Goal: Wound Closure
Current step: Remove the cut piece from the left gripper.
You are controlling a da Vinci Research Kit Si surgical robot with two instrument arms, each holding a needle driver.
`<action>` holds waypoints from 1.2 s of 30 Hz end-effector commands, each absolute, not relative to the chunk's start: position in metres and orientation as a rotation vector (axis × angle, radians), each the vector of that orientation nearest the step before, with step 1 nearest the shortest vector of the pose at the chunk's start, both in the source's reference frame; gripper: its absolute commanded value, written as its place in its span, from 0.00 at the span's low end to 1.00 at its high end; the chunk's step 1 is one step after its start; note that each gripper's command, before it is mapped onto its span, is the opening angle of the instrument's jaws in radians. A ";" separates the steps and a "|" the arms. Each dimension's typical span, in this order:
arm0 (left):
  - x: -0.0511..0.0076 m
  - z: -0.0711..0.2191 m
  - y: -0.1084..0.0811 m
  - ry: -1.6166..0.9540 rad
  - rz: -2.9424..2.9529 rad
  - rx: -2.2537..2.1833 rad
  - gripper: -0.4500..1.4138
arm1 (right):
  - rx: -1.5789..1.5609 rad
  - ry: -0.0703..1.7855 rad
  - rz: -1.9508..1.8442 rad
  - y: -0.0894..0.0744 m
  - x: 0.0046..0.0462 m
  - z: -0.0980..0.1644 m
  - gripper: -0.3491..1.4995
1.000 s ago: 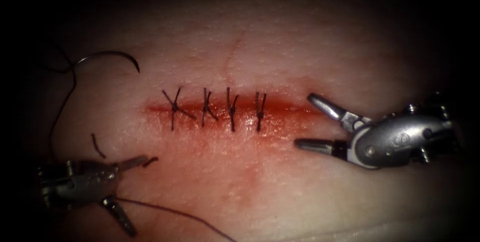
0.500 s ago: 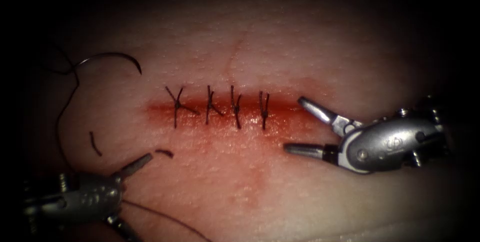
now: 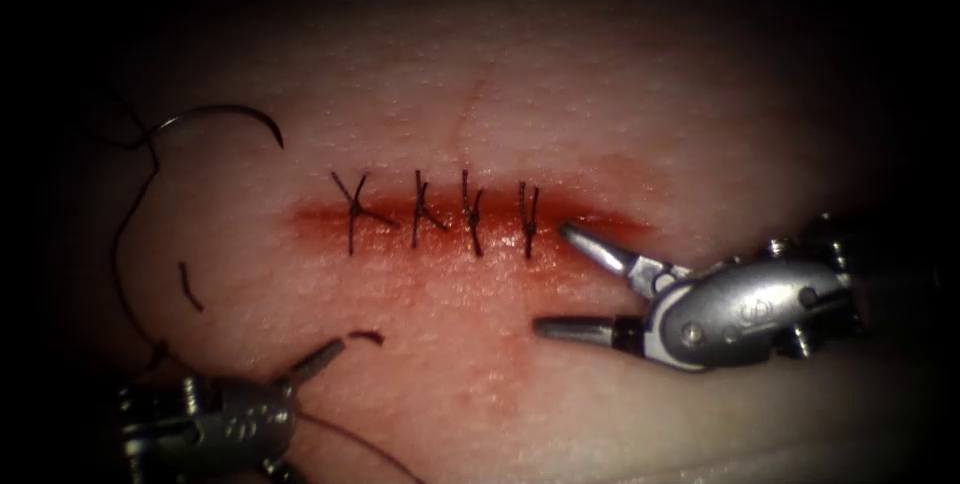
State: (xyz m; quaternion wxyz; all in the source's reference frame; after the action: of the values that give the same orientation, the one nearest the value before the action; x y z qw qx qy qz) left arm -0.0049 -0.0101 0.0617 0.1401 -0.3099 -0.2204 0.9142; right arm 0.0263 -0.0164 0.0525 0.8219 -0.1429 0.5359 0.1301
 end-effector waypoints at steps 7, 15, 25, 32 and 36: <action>-0.0024 0.065 -0.011 -0.675 2.765 -0.600 0.88 | -0.239 1.102 0.297 -0.017 0.0292 0.053 0.71; -0.0010 0.063 -0.012 -0.669 2.791 -0.495 0.88 | -0.127 1.122 0.334 -0.018 0.0344 0.053 0.35; -0.0023 0.062 -0.011 -0.654 2.750 -0.556 0.88 | -0.020 1.030 0.402 -0.018 0.0401 0.057 0.55; -0.0025 0.061 -0.011 -0.636 2.738 -0.569 0.88 | 0.034 1.013 0.394 -0.019 0.0414 0.059 0.49; -0.0028 0.062 -0.011 -0.632 2.742 -0.571 0.88 | 0.045 1.016 0.396 -0.019 0.0412 0.058 0.26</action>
State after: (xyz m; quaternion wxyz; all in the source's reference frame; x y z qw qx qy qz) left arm -0.0023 -0.0106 0.0609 0.1357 -0.1967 -0.2181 0.9462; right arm 0.0406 -0.0189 0.0578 0.8551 0.0234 0.4827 0.1879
